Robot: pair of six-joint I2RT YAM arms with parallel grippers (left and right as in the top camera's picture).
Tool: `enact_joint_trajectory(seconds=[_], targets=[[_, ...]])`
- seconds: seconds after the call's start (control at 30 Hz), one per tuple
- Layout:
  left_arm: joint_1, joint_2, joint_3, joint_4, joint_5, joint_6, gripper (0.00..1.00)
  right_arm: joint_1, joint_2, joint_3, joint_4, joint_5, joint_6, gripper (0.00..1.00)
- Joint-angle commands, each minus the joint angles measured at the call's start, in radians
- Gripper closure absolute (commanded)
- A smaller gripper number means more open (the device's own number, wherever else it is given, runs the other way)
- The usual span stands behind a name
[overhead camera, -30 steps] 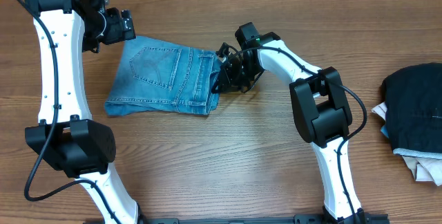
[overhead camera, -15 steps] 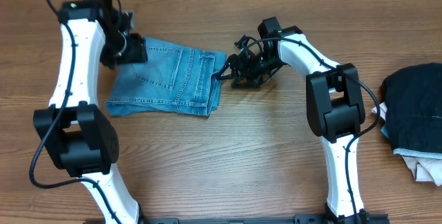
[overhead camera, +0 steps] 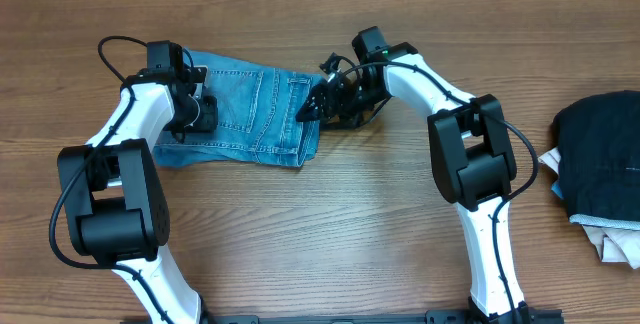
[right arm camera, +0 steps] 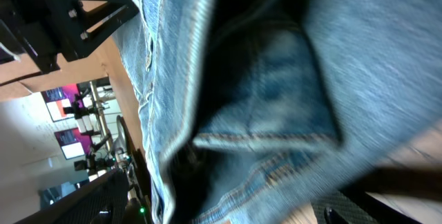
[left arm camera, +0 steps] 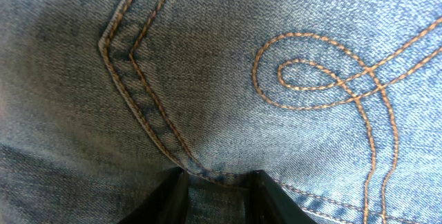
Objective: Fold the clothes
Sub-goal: 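Grasp the folded jeans with the right gripper and lift it, then carry the jeans right and place it on the dark clothes pile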
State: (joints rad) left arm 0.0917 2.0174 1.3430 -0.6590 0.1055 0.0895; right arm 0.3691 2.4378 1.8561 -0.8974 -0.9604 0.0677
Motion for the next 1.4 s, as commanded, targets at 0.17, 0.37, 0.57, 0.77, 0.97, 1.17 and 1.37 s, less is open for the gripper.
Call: enact_joint_trajectory(seconds=[0.17,0.37,0.57,0.77,0.97,1.17,1.37], targets=[[-0.001,0.038,-0.061,-0.028,0.048,0.019,0.68,0.103,0.01,-0.002,0.134,0.176,0.156,0.2],[-0.001,0.038,-0.061,-0.029,0.053,0.019,0.68,0.142,0.01,-0.002,0.185,0.256,0.2,0.69],[-0.001,0.012,0.138,-0.221,0.053,-0.003,0.41,0.076,-0.052,0.048,0.009,0.423,0.164,0.96],[-0.001,-0.097,0.409,-0.451,0.058,-0.045,0.33,-0.165,-0.291,0.496,-0.521,0.973,0.092,0.96],[-0.001,-0.123,0.408,-0.49,0.111,-0.045,0.33,-0.531,-0.399,0.864,-0.755,1.049,0.093,0.96],[-0.001,-0.123,0.408,-0.504,0.124,-0.044,0.33,-0.884,-0.431,0.881,-0.797,0.907,0.111,0.96],[-0.001,-0.123,0.408,-0.519,0.124,-0.044,0.33,-1.096,-0.431,0.799,-0.797,0.792,0.084,0.96]])
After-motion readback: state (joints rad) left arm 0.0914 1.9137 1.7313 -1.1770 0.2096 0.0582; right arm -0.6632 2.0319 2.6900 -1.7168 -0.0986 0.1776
